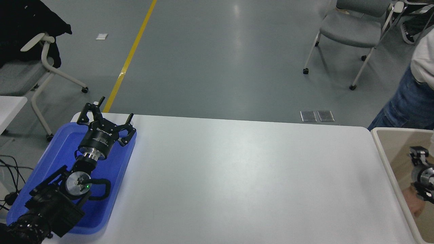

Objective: Pick up paper ball place in dustbin

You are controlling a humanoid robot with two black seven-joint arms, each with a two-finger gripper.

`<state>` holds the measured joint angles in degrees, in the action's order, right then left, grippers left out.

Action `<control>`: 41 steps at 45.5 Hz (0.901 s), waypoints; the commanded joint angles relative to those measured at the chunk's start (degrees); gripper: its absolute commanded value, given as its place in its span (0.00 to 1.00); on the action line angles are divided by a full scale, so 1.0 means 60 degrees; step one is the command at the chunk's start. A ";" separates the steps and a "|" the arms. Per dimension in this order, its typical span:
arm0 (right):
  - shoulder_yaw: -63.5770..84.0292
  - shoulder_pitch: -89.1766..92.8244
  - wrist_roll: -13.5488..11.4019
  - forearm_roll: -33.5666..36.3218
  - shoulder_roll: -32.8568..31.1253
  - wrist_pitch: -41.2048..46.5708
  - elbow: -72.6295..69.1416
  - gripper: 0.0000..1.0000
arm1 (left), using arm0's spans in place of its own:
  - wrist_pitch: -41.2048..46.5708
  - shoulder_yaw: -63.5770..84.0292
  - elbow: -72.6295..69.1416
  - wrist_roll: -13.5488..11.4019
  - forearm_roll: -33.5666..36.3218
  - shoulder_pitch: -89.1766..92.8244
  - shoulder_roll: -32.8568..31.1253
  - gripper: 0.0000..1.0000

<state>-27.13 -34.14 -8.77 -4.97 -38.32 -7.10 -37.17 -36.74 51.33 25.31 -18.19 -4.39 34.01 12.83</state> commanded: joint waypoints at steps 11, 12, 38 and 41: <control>-0.5102 0.1456 0.1443 0.0081 0.1025 0.1152 -0.1627 1.00 | 0.0000 0.0000 0.0001 0.0000 -0.0001 0.0001 0.0000 1.00; -0.5116 0.1456 0.1766 0.0081 0.1069 0.1226 -0.1656 1.00 | 0.0000 0.0000 0.0001 0.0000 -0.0001 0.0001 0.0000 1.00; -0.4838 0.2174 0.6074 -0.0884 0.2812 0.3029 -0.1715 1.00 | 0.0000 0.0000 0.0001 0.0000 -0.0001 0.0001 0.0000 1.00; -0.4809 0.2174 0.6441 -0.1017 0.2900 0.2941 -0.1700 1.00 | 0.0000 0.0000 0.0001 0.0000 -0.0001 0.0001 0.0000 1.00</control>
<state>-56.55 -22.01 21.58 -7.14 -24.10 9.71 -47.40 -36.74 51.33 25.31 -18.19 -4.40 34.01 12.83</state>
